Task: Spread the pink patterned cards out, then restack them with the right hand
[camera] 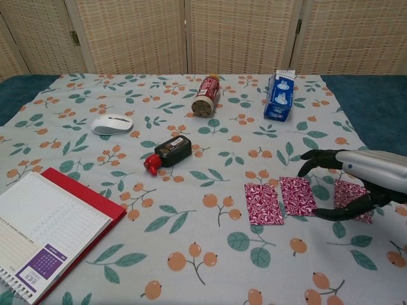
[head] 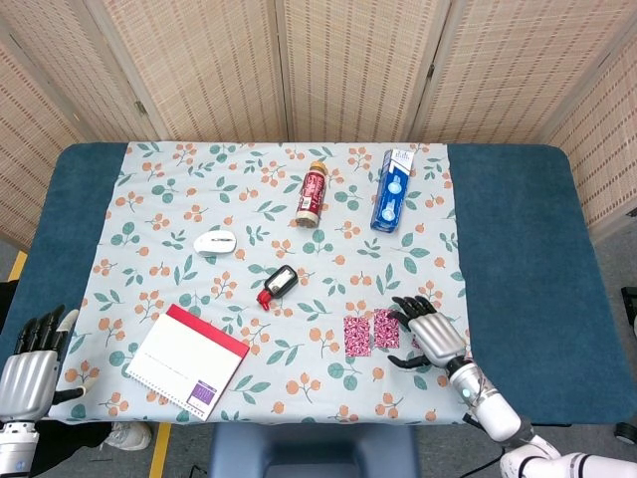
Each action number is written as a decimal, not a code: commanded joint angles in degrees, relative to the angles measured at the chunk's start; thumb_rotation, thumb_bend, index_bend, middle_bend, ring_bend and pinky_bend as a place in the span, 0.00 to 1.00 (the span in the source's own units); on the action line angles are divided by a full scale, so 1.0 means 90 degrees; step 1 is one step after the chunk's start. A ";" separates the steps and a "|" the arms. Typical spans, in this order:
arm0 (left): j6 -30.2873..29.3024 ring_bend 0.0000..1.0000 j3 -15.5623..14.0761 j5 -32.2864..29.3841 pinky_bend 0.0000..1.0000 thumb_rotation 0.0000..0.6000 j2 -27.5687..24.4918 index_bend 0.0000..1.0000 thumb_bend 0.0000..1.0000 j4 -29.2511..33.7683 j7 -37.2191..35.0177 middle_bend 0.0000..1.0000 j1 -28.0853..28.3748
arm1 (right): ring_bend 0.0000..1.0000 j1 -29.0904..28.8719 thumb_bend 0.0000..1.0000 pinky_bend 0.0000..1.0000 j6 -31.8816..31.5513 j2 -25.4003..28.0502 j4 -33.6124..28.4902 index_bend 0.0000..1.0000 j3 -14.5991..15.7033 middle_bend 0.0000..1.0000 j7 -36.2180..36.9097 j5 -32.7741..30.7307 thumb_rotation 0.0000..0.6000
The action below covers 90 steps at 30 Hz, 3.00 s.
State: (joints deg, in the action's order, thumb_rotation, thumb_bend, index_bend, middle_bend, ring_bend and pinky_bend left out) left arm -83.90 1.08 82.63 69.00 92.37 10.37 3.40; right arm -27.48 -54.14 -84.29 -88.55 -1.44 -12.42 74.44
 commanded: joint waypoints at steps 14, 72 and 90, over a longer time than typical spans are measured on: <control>0.0023 0.06 0.0001 -0.0037 0.00 1.00 0.0028 0.09 0.09 -0.0151 -0.0157 0.00 -0.0025 | 0.00 -0.0615 0.30 0.00 0.0348 -0.0903 0.0359 0.18 -0.0204 0.06 -0.1301 -0.0695 0.58; 0.0122 0.06 -0.0005 -0.0117 0.00 1.00 0.0065 0.09 0.09 -0.0321 -0.0332 0.00 -0.0043 | 0.00 -0.0662 0.29 0.00 -0.0167 -0.1212 0.0536 0.28 -0.0141 0.08 -0.1517 -0.0821 0.84; 0.0240 0.06 0.0035 -0.0074 0.00 1.00 0.0096 0.09 0.09 -0.0283 -0.0252 0.00 0.0080 | 0.00 -0.0051 0.29 0.00 -0.0799 -0.0200 -0.0277 0.28 -0.0369 0.08 -0.0055 -0.0649 0.84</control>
State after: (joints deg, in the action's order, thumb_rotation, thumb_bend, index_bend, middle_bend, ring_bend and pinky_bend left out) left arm -81.80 1.42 81.85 69.84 89.71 8.10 4.04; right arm -28.04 -61.59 -86.21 -91.34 -4.13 -14.76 67.80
